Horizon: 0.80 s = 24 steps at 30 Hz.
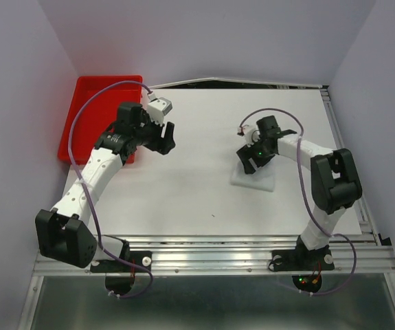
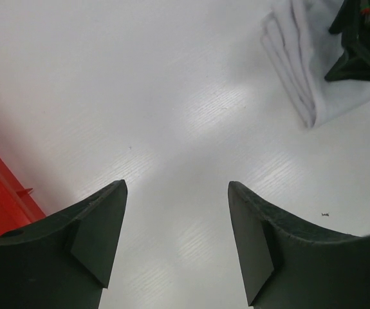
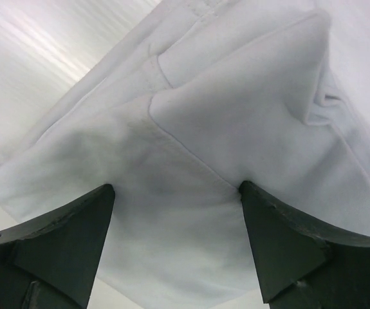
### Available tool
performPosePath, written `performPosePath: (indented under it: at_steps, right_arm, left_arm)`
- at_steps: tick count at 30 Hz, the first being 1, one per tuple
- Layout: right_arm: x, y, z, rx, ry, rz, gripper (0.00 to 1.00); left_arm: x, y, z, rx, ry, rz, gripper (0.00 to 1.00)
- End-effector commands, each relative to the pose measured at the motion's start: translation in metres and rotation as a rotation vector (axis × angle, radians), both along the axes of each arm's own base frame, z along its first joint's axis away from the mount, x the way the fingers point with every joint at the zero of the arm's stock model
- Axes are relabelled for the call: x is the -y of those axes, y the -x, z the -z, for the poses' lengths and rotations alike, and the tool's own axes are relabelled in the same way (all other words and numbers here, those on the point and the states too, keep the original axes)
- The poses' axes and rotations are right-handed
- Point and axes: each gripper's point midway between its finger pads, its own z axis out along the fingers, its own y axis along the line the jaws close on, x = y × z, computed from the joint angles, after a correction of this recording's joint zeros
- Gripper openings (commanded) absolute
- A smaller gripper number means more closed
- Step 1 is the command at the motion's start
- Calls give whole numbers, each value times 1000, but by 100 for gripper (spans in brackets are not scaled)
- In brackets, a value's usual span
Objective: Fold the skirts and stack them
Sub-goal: Neatly place the folded skirt to the corner
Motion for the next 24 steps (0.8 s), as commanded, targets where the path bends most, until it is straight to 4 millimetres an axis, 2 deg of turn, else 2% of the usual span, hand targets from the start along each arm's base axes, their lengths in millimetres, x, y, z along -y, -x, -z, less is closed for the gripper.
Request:
performPosePath:
  at_steps: [1,2,3,4,6,7,8,10,13,16,17,22,24]
  right_arm:
    - [98,55,35,-205,194,-85,87]
    - [108,59,37,-223,188,-91,88]
    - [130,64,38,-250,181,-52,89]
    - [143,70,40,-264,188,-49,90]
    - [169,91,46,-288,209,-112,92]
    - [190,101,47,-298,214,-87,93]
    - [203,115,50,-306,235,-130,94]
    - [229,132,51,-328,239,-81,95]
    - [244,159,49,-379,214,-81,97]
    - [244,178,46,-382,207,-91,98]
    - [244,192,50,-400,205,-110,98]
    - [253,227,52,-407,239,-185,99]
    - [258,231,49,-399,260,-187,99]
  left_arm:
    - [6,-4,-16,46,17,44,75]
    - [6,-5,-15,41,16,45,75]
    - [6,-6,-16,47,15,51,75]
    - [7,-6,-16,43,14,53,75]
    - [7,-7,-14,37,13,57,76]
    - [8,-7,-14,38,12,65,76]
    - [8,-7,-11,31,10,68,76]
    - [9,-7,-9,23,12,75,76]
    - [10,-7,-5,4,13,78,76]
    - [11,-9,-6,5,15,76,77]
    - [11,-9,-7,8,16,76,77]
    - [12,-7,-10,8,21,84,80]
    - [11,-5,-10,8,21,86,80]
